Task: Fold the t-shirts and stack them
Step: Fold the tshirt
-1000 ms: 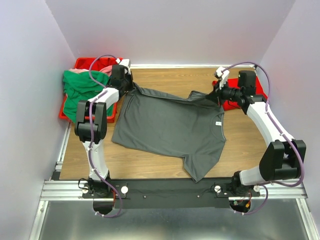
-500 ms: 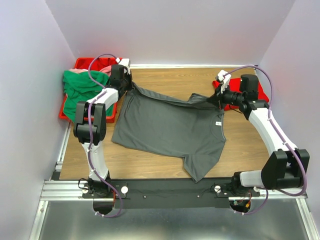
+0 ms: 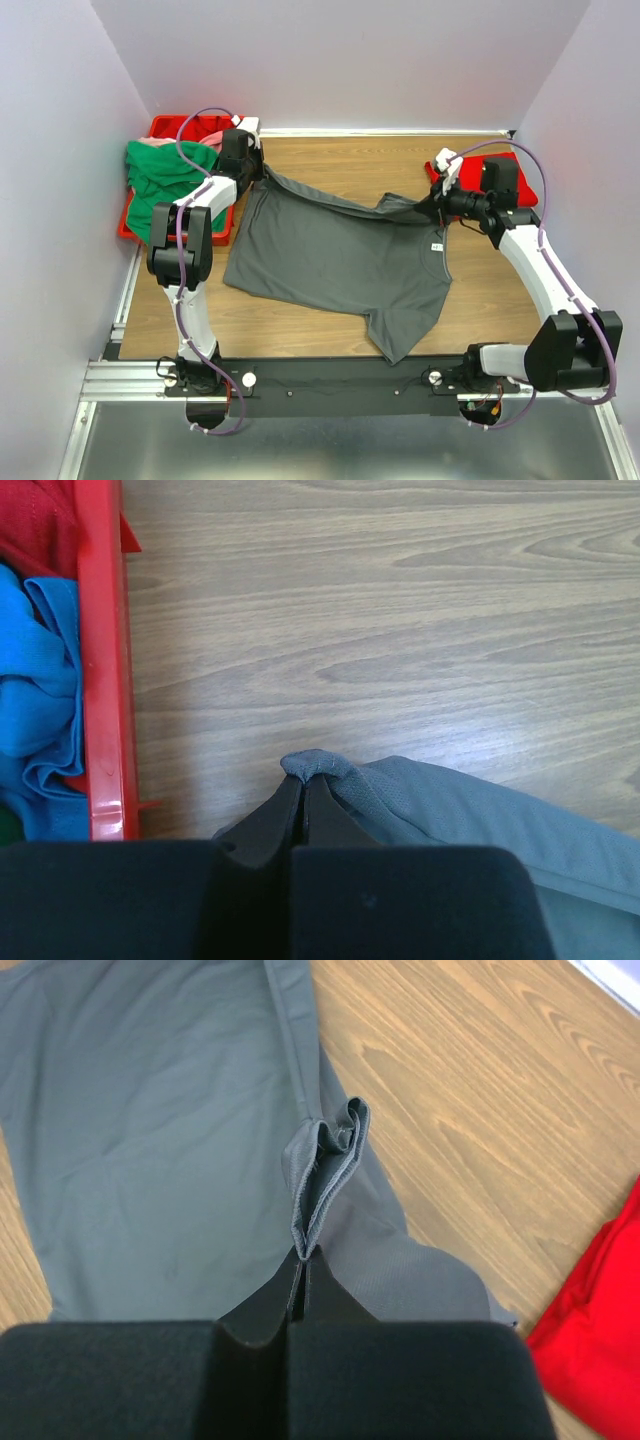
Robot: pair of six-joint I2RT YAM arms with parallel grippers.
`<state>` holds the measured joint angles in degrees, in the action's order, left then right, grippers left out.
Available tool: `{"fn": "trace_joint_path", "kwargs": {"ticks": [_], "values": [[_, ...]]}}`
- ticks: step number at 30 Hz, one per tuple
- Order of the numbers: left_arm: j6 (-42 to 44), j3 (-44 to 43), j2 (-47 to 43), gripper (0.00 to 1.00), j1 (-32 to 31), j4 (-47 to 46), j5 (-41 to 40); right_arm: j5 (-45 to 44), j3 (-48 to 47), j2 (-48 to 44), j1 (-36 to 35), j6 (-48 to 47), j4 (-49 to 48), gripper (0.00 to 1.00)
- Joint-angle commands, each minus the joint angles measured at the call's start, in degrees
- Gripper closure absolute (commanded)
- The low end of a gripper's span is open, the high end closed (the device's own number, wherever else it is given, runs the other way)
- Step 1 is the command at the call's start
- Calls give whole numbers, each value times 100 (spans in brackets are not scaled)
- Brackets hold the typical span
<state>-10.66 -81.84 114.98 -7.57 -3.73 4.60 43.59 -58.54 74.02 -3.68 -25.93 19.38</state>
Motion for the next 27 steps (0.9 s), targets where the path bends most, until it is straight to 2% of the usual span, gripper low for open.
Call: {"fn": "trace_joint_path", "kwargs": {"ticks": [1, 9, 27], "values": [[90, -86, -37, 100, 28, 56, -223, -26, 97, -212, -36, -158, 57, 100], [37, -25, -116, 100, 37, 39, -302, -316, 291, -309, -36, -316, 66, 100], [81, 292, -336, 100, 54, -75, -258, -272, 493, -292, -27, -465, 75, 99]]}}
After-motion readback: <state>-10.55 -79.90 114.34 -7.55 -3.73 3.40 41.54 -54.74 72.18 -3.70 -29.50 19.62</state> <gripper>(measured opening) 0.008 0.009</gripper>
